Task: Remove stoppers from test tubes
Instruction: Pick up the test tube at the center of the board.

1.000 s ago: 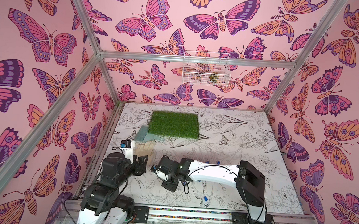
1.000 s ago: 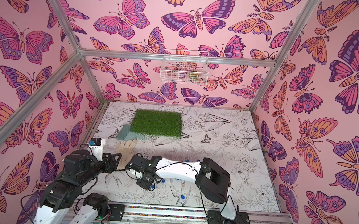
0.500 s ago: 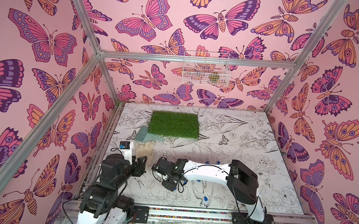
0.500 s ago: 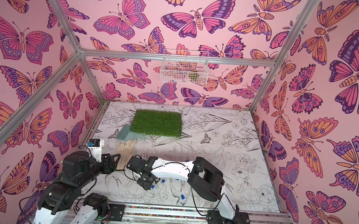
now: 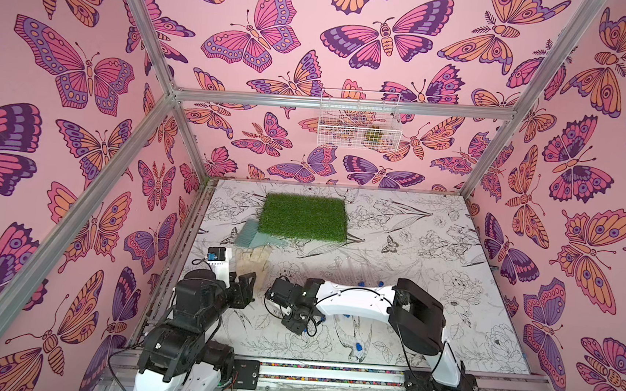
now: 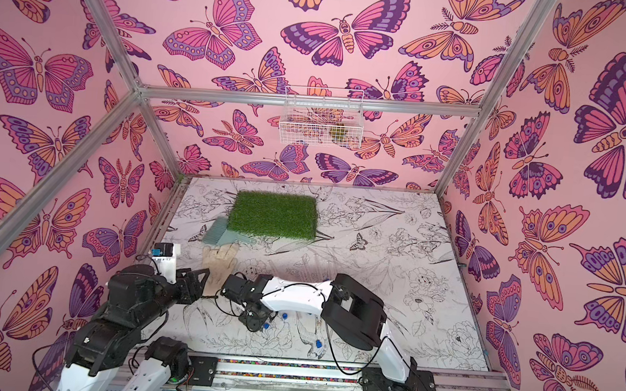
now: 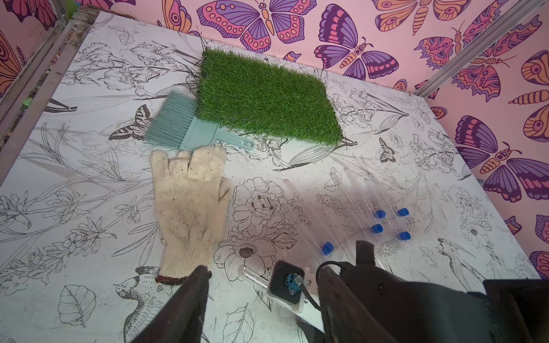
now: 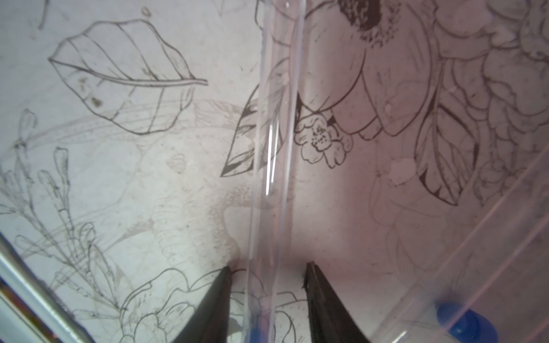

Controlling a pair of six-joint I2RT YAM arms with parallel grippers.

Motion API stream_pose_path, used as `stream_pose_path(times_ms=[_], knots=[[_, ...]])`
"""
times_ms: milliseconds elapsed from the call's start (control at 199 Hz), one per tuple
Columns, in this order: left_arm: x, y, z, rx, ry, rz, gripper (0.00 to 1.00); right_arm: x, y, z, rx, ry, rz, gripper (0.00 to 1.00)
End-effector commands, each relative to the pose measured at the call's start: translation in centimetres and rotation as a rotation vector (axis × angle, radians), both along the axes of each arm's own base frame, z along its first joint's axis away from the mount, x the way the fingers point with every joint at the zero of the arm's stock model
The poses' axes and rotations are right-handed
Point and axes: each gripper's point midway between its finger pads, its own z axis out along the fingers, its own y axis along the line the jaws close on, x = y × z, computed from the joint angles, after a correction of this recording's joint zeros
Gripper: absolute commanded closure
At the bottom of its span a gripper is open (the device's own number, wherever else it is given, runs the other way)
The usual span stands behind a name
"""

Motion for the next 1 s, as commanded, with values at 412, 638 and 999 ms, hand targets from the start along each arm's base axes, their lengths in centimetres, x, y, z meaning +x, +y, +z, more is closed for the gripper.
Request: stream_pose_path(times_ms=[412,638,999], knots=[[-0.3,0.2,-0.6,0.007,0.019,0.007,0.38,0.4,-1.5,-1.5,-0.111,-0.026,-0.016,0.8],[-0.3,0.2,-0.5,0.004,0.018,0.011,0.38,0.6,-1.8,-1.1,-0.111,-0.037,-0.029,0.85],[-0.3,0.1,-0.5,-0.004,0.021,0.012,0.38,1.2,-0.9,1.9,0.011,-0.033,-0.108,0.88]])
